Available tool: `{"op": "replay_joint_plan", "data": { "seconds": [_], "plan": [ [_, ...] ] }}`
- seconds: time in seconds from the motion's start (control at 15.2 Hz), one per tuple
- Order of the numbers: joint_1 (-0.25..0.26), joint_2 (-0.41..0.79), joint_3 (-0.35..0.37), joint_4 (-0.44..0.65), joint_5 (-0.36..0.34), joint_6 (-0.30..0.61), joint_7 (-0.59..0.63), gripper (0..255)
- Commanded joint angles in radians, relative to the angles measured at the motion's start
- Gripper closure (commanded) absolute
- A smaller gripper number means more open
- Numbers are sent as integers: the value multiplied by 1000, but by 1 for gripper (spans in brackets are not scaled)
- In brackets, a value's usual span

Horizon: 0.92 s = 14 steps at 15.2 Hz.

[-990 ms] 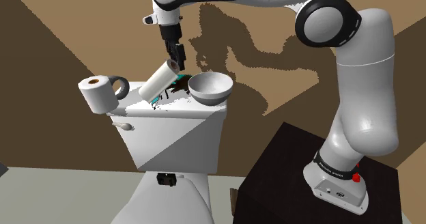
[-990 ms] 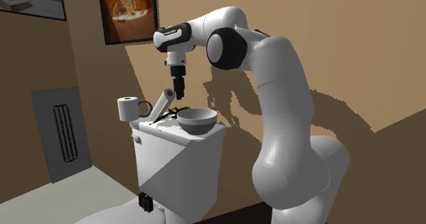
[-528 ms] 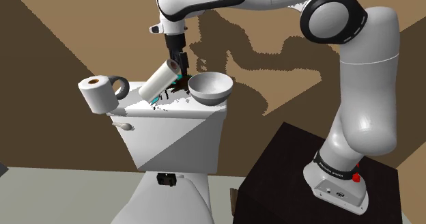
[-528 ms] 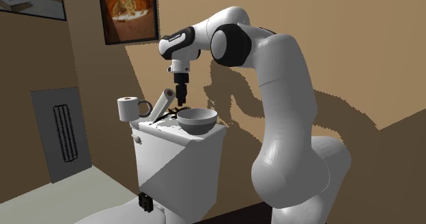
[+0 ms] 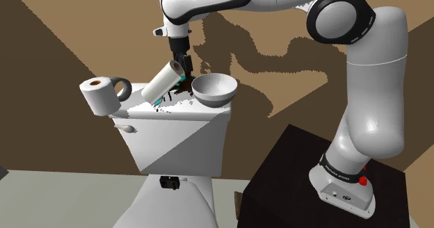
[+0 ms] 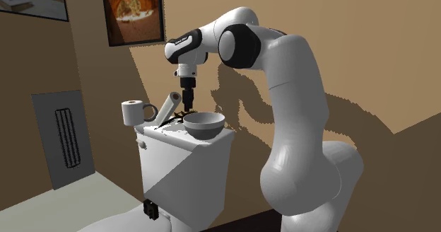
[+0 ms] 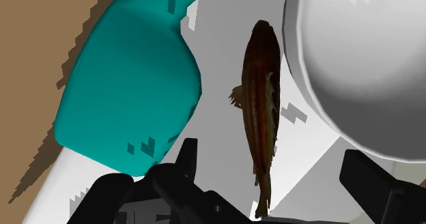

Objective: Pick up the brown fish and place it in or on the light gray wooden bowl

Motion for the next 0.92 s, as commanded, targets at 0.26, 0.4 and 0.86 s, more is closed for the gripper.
{"op": "replay_joint_plan", "data": {
  "seconds": [0.26,0.4,0.86],
  "plan": [
    [0,0,0,0,0,0,0,255],
    [0,0,0,0,0,0,0,255],
    [0,4,0,60,0,-56,2,255]
  ]
}}
